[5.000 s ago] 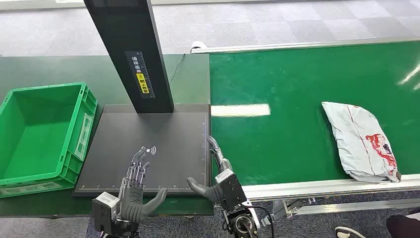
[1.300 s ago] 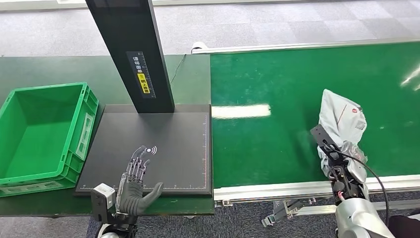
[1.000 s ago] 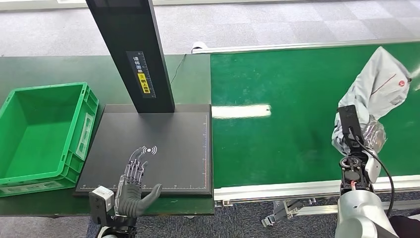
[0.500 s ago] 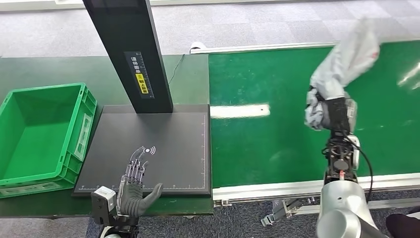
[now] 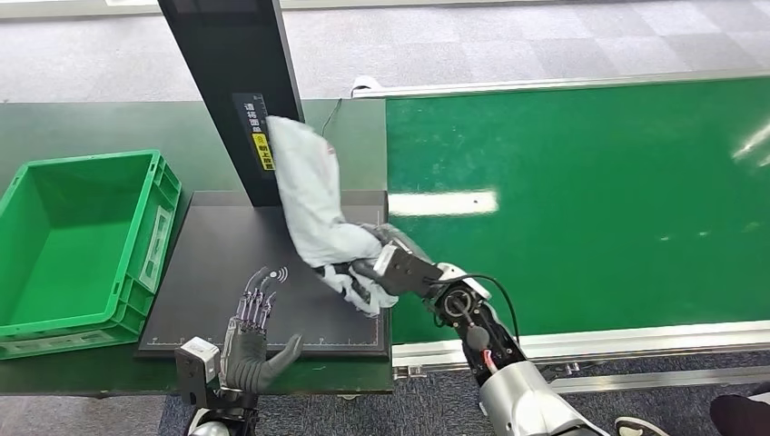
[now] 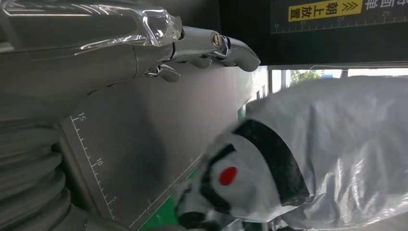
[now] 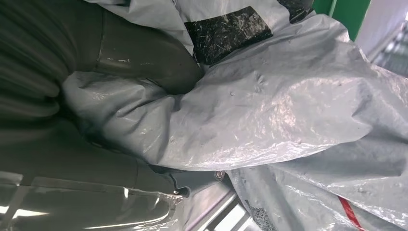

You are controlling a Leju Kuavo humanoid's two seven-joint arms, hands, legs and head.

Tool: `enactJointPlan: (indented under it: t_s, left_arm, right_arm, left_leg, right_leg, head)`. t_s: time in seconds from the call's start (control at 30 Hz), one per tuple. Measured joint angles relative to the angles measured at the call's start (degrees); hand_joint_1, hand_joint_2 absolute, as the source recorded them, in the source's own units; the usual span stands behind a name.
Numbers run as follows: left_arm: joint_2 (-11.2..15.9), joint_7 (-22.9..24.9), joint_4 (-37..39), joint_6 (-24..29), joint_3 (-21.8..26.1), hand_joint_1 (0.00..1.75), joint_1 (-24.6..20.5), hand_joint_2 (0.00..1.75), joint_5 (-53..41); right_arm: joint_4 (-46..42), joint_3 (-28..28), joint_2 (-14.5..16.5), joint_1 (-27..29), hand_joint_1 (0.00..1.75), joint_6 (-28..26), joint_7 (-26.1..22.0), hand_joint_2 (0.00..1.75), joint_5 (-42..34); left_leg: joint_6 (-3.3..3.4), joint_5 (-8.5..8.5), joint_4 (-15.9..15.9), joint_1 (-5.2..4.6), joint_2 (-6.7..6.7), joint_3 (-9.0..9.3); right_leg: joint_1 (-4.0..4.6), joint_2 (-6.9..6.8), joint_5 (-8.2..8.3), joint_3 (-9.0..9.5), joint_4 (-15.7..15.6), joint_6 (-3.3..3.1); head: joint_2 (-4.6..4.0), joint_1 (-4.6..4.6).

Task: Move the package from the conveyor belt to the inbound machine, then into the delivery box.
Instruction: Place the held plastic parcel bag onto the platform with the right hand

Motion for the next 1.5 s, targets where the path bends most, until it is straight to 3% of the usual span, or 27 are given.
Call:
enactJointPlan:
  t_s: [0.2,0.37,0.77,0.87,1.1,1.17,1.3,1.33,1.43,1.47,1.5]
  left_arm:
    - [0.02,-0.04,-0.03,1.46,0.15,0.0,0.65,1.75,-0.62]
    - [0.01,0.04,-1.03,3.48,0.1,0.0,1.76,1.75,-1.52]
    - [-0.11,1.42,-8.26,9.59,-0.57,0.0,4.71,1.75,-3.67]
    - [-0.11,0.1,-11.19,16.9,-0.38,0.0,5.64,1.75,-4.43]
    - [0.35,-3.71,-26.82,46.28,1.99,0.0,9.75,1.75,-2.41]
    - [0.86,-3.76,-30.33,49.11,1.88,0.0,10.41,1.75,-2.0]
    - [1.49,-3.76,-34.36,49.8,1.61,0.0,11.13,1.75,-1.89]
    - [1.61,-3.77,-34.97,49.82,1.49,0.0,11.26,1.75,-1.89]
    - [1.87,-3.77,-36.17,49.84,1.03,0.0,11.46,1.75,-2.11]
    - [1.91,-3.76,-36.35,49.85,0.93,0.0,11.46,1.75,-2.18]
    - [1.95,-3.76,-36.45,49.86,0.85,0.0,11.46,1.75,-2.19]
  right_arm:
    - [0.19,10.89,0.11,-0.42,1.75,3.89,0.0,1.75,-1.23]
    - [1.65,16.22,0.09,-1.9,1.75,1.62,0.43,1.75,-0.33]
    - [4.81,18.27,-0.38,-4.49,1.75,-3.19,6.25,1.75,-2.05]
    - [5.47,17.81,-0.79,-4.61,1.75,-4.74,7.15,1.75,-3.08]
    - [6.93,14.85,-2.85,-4.19,1.75,-8.27,6.45,1.75,-5.18]
    - [7.21,14.37,-3.12,-3.97,1.75,-8.47,6.25,1.75,-5.2]
    - [7.6,13.86,-3.34,-3.76,1.75,-8.71,6.16,1.75,-5.21]
    - [7.67,13.82,-3.36,-3.75,1.64,-8.75,6.15,1.75,-5.21]
    - [7.8,13.76,-3.34,-3.75,0.34,-9.13,6.25,1.75,-5.2]
    - [7.82,13.74,-3.32,-3.75,0.0,-9.4,6.34,1.75,-5.2]
    - [7.82,13.7,-3.28,-3.74,0.0,-9.77,6.44,1.75,-5.21]
  left_leg:
    - [0.0,0.0,0.0,-0.01,0.01,0.01]
    - [0.0,0.0,0.01,-0.01,0.01,0.02]
    - [0.0,0.0,0.01,-0.02,0.0,0.02]
    - [0.0,0.0,0.01,-0.01,0.01,0.02]
    - [0.0,0.0,0.01,-0.01,0.01,0.02]
    - [0.0,0.0,0.01,-0.01,0.01,0.01]
    - [0.0,0.0,0.01,-0.01,0.01,0.03]
    - [0.0,0.0,0.01,-0.02,0.01,0.04]
    - [0.0,0.0,0.01,-0.02,0.01,0.05]
    - [0.0,0.0,0.01,-0.02,0.01,0.05]
    - [0.0,0.0,0.01,-0.02,0.01,0.05]
  right_leg:
    - [-0.01,0.01,0.0,0.0,-0.01,0.0]
    - [-0.01,0.01,0.0,0.0,-0.01,0.0]
    - [-0.01,0.01,0.0,0.0,-0.01,0.0]
    - [-0.01,0.01,0.01,0.0,-0.01,0.0]
    - [0.0,0.01,0.0,-0.01,-0.01,0.0]
    - [0.0,0.01,0.0,-0.01,-0.01,0.0]
    - [-0.01,0.01,0.01,0.01,-0.01,0.0]
    - [-0.01,0.01,0.01,0.01,-0.01,0.0]
    - [-0.01,0.02,0.01,0.01,-0.01,0.0]
    - [-0.01,0.02,0.01,0.01,-0.01,0.0]
    - [-0.01,0.02,0.01,0.01,-0.01,0.0]
  head:
    - [0.0,0.0]
    - [0.0,0.0]
    - [0.0,0.0]
    - [0.0,0.0]
    - [0.0,0.0]
    - [-0.01,0.0]
    - [0.0,0.0]
    - [0.0,0.0]
    - [-0.01,0.0]
    - [-0.01,-0.01]
    - [-0.01,-0.01]
